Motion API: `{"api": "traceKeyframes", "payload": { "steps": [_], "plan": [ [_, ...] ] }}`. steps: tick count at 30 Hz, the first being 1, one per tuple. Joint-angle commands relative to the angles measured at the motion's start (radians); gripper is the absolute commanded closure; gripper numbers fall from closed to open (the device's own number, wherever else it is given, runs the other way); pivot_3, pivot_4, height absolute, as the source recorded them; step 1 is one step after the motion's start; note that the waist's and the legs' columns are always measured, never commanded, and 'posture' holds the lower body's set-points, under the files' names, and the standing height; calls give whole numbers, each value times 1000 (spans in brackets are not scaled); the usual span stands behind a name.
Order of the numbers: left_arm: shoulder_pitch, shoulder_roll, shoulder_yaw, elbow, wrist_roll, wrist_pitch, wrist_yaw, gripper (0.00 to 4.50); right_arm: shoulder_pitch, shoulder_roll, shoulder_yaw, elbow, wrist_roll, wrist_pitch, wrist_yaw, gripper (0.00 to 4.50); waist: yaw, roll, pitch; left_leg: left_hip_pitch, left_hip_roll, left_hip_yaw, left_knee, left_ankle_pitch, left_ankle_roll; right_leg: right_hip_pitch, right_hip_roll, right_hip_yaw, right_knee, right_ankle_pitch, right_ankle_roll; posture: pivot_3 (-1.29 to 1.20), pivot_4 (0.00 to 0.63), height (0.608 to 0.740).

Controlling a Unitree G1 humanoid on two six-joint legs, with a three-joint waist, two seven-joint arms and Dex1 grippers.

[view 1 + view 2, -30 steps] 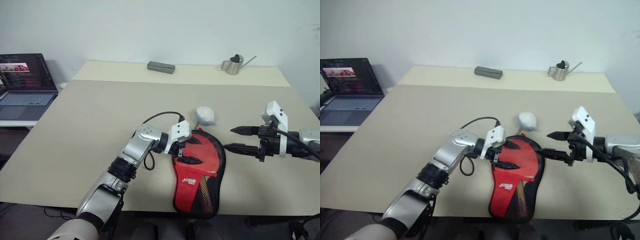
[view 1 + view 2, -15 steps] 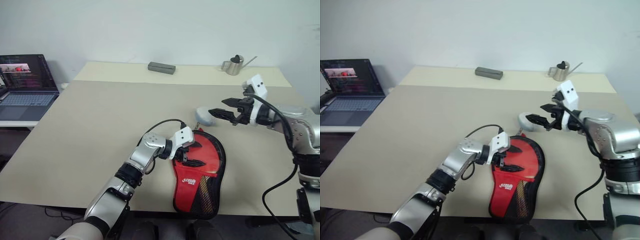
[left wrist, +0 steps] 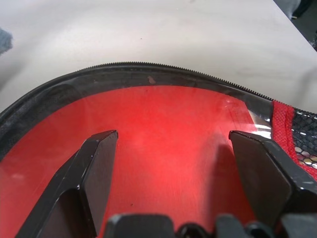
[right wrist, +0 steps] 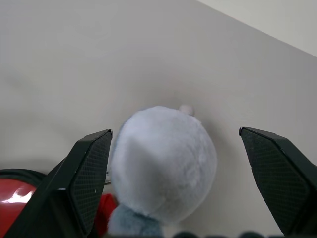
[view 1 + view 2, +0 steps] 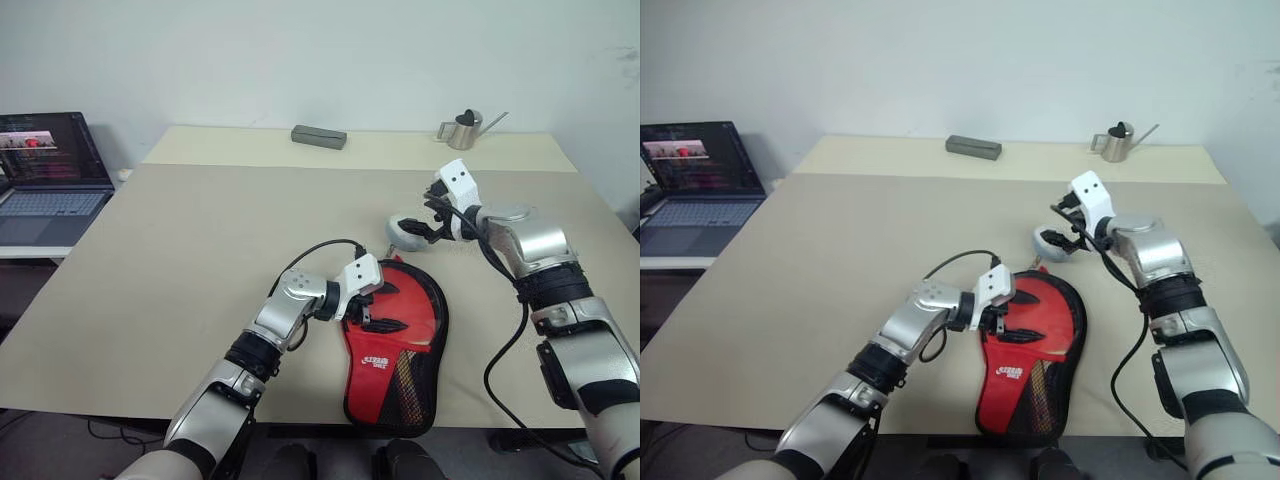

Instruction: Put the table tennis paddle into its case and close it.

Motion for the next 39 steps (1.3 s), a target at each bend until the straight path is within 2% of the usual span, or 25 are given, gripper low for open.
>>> {"api": "traceKeyframes", "payload": {
  "steps": [1,9,14,20,24,26,39],
  "plan": [
    [23,-2,-16,19,14,14,7,597,-57,28,-2,79,-41,-68,24,0,-3,0,0,0,0,0,0,0,0,0,0,0,0,0,0,0,150,740],
    [27,-4,-18,18,15,16,14,597,-97,74,-7,246,-123,-158,19,0,-6,1,0,0,0,0,0,0,0,0,-1,1,1,0,0,0,150,740],
    [37,-6,-23,10,16,18,20,536,-105,73,-21,258,-146,-181,5,1200,-7,1,0,2,0,1,0,0,0,0,-1,2,5,0,0,0,150,740],
    [44,-4,-27,21,23,17,22,536,-80,71,-18,216,-165,-176,15,3178,-11,1,-1,3,-1,1,0,0,0,0,-1,2,6,0,0,0,150,740],
    [53,6,-30,31,29,15,20,536,-41,74,-14,161,-174,-162,16,4004,-12,2,-1,3,-1,1,0,0,0,0,-1,2,6,0,0,0,150,740],
    [58,11,-28,38,32,13,22,536,-20,73,-14,130,-180,-152,15,4268,-12,3,-2,3,-1,1,0,0,0,0,-1,2,6,0,0,0,150,740],
    [123,27,-32,7,28,35,33,536,176,-77,1,-137,-243,-98,69,4313,-15,6,-6,8,-1,2,0,0,0,4,0,3,6,-1,0,0,150,740]
  ]
}}
